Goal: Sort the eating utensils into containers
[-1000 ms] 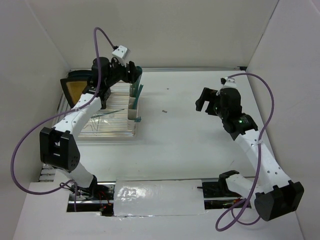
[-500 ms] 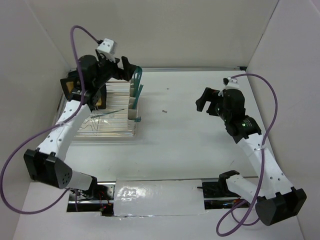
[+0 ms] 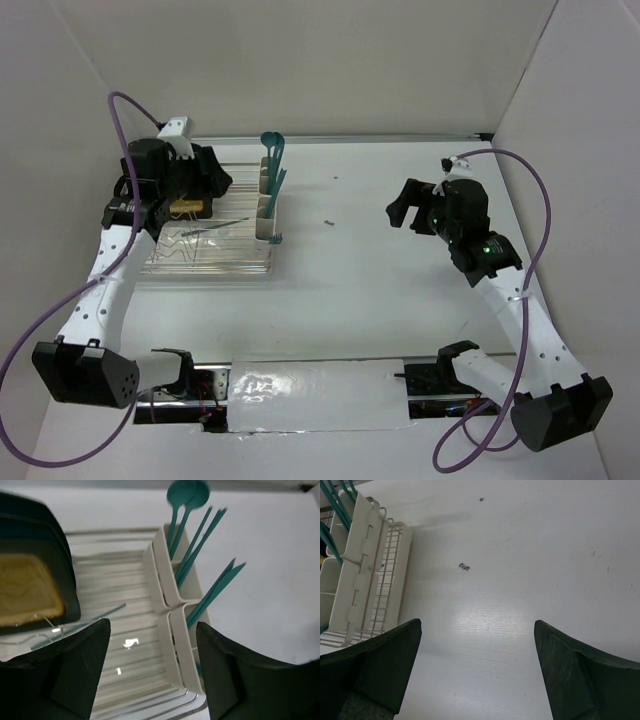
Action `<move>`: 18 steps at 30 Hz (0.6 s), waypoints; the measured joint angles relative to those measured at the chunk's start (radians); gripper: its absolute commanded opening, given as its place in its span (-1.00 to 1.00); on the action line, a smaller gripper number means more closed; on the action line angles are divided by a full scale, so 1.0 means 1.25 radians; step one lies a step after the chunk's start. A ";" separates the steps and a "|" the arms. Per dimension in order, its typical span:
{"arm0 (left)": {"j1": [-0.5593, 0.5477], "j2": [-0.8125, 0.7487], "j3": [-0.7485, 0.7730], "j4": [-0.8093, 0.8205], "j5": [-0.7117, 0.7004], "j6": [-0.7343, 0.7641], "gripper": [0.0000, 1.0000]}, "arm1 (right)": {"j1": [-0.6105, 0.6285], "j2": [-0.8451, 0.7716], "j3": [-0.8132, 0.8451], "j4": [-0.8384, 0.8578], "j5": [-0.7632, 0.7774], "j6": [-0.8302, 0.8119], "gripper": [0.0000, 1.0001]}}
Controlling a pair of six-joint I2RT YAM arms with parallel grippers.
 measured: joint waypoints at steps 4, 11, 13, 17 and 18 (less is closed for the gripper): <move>0.011 0.015 -0.049 -0.025 0.013 0.001 0.57 | 0.000 -0.011 -0.008 0.000 -0.007 0.000 1.00; 0.022 0.042 -0.078 -0.011 0.039 0.000 0.44 | 0.000 -0.039 -0.022 -0.011 0.005 -0.004 1.00; 0.023 0.064 -0.079 -0.003 0.039 0.000 0.43 | 0.000 -0.039 -0.023 -0.011 0.010 -0.005 1.00; 0.025 0.085 -0.120 0.012 0.040 0.001 0.42 | 0.000 -0.038 -0.031 -0.010 0.010 -0.013 1.00; 0.027 0.085 -0.131 0.009 0.042 0.001 0.43 | 0.000 -0.036 -0.032 -0.010 0.010 -0.014 1.00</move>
